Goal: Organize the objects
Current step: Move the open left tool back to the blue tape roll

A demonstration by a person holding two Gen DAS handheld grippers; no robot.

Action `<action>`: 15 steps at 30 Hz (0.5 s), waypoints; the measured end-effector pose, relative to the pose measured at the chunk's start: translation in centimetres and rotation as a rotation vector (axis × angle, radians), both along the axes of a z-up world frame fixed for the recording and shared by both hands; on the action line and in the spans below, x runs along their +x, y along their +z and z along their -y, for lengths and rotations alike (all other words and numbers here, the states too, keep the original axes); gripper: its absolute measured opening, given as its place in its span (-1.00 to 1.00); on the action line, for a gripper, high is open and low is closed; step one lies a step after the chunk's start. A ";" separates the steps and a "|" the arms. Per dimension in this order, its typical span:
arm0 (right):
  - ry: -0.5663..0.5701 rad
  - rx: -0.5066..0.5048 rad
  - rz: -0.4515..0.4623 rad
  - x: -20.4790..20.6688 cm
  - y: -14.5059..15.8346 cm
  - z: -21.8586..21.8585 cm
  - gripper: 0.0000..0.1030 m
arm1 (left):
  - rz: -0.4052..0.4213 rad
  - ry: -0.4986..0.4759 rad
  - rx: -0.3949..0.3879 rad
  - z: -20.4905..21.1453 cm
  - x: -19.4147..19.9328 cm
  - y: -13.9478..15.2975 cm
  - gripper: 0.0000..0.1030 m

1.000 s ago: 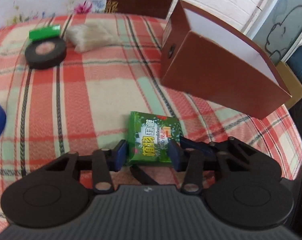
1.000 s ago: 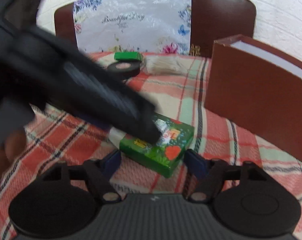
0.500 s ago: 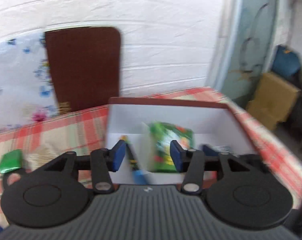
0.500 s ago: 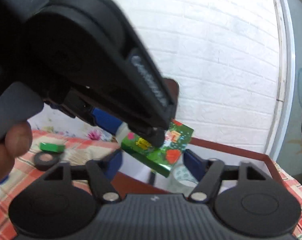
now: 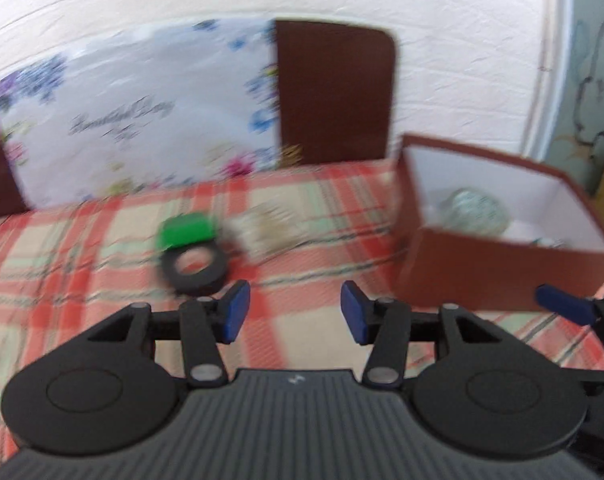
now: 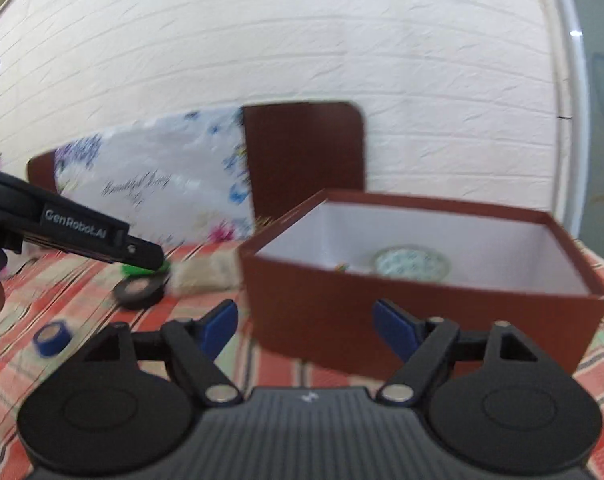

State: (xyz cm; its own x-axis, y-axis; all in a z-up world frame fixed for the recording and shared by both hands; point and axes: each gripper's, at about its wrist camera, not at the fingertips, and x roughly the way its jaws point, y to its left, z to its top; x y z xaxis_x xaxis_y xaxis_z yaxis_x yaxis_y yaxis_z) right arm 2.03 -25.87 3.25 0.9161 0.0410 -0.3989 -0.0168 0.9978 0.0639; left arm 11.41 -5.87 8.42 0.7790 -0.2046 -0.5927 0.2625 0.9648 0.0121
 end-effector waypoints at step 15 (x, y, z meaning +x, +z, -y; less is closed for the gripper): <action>0.250 -0.102 -0.172 -0.7 -2.7 -10.4 0.51 | -0.108 0.251 -0.021 -10.9 -0.3 -3.7 0.02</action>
